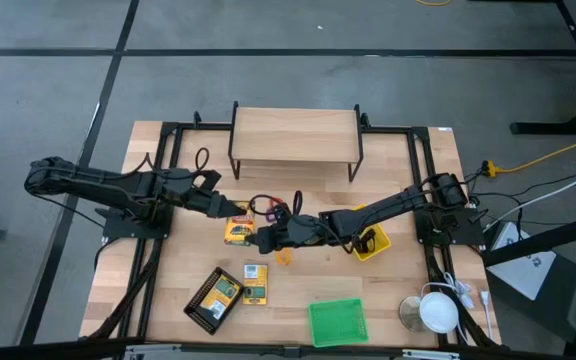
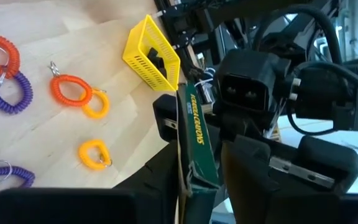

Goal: Pick & Place Office Desk Supplies
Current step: Put the yellow crayon box into the black basket

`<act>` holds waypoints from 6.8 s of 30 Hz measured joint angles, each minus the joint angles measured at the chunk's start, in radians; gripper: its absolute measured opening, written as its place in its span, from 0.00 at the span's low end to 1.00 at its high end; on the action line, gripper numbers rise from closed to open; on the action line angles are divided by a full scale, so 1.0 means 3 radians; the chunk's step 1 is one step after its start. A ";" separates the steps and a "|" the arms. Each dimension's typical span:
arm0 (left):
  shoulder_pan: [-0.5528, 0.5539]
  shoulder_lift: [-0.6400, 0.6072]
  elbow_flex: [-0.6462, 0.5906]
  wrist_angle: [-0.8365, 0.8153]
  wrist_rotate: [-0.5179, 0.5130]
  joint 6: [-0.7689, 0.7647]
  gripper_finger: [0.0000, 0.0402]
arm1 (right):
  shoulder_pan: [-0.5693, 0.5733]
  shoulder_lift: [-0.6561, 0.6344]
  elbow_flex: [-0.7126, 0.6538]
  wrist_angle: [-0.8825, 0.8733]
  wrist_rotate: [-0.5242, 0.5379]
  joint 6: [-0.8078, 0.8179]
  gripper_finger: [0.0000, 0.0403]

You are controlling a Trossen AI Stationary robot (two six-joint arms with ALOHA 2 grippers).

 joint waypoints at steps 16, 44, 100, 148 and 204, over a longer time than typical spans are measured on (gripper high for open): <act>0.0003 -0.0002 0.0000 -0.0001 0.0173 0.0228 0.04 | 0.0001 0.0000 0.0000 0.0007 -0.0053 0.0017 0.19; -0.0454 -0.0117 0.0002 -0.1220 0.1314 0.0223 0.04 | 0.0221 0.0004 0.0000 -0.0300 -0.0151 0.0116 0.49; -0.1479 0.1811 -0.0448 0.1125 0.0787 -0.0847 0.05 | 0.0210 0.0003 0.0000 -0.0313 -0.0336 -0.0107 0.49; -0.1571 0.1807 -0.0276 0.0231 0.1144 -0.0869 0.59 | 0.0200 0.0003 0.0000 -0.0313 -0.0362 -0.0266 0.49; -0.0702 0.1010 -0.0281 0.1398 0.0454 -0.0051 0.59 | -0.0248 0.0000 -0.0001 0.3081 -0.1187 -0.1108 0.49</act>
